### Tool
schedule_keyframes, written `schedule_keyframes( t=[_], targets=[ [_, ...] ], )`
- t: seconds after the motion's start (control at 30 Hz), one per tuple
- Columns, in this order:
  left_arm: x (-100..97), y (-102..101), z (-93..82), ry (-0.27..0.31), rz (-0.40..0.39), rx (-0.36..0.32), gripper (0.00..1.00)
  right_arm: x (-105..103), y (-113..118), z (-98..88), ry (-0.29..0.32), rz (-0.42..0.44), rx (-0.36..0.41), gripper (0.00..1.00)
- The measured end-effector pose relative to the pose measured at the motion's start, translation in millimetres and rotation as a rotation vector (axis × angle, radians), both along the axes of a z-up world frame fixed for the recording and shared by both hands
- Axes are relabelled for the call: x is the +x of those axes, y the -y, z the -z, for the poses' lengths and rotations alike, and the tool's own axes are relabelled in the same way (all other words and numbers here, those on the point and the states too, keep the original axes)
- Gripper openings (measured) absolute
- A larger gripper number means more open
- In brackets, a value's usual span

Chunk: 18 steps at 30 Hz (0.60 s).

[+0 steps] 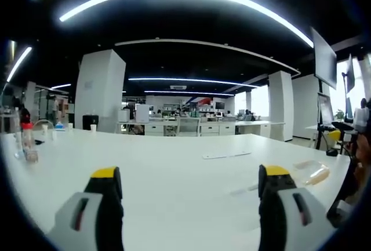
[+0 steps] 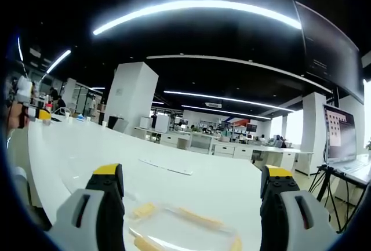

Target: Snap each plastic latch of the storage box into its locked position after aligning the lid with the box until every specified latch is closed and the lid sits flush.

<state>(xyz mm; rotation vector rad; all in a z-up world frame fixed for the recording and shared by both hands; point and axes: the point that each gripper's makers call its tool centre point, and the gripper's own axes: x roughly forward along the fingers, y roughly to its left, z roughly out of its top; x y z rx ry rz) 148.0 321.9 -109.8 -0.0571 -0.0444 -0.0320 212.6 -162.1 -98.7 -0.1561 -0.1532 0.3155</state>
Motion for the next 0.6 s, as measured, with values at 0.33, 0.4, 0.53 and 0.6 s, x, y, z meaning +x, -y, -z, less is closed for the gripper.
schedule_keyframes(
  t=[0.33,0.4,0.53,0.6],
  targets=[
    [6.0,5.6,0.6,-0.004,0.024,0.005,0.98,0.3,-2.8,1.9,-0.002,-0.006,-0.004,1.00],
    [7.0,7.3,0.2,-0.004,0.030,0.006,0.98,0.5,-3.7,2.6,-0.004,-0.009,-0.006,1.00],
    [8.4,10.7,-1.5,0.002,0.040,0.010,0.98,0.3,-4.7,3.2,-0.004,-0.011,-0.008,1.00],
    [9.1,12.0,-1.3,0.001,0.045,0.009,0.98,0.2,-4.8,3.0,-0.003,-0.012,-0.008,1.00]
  ],
)
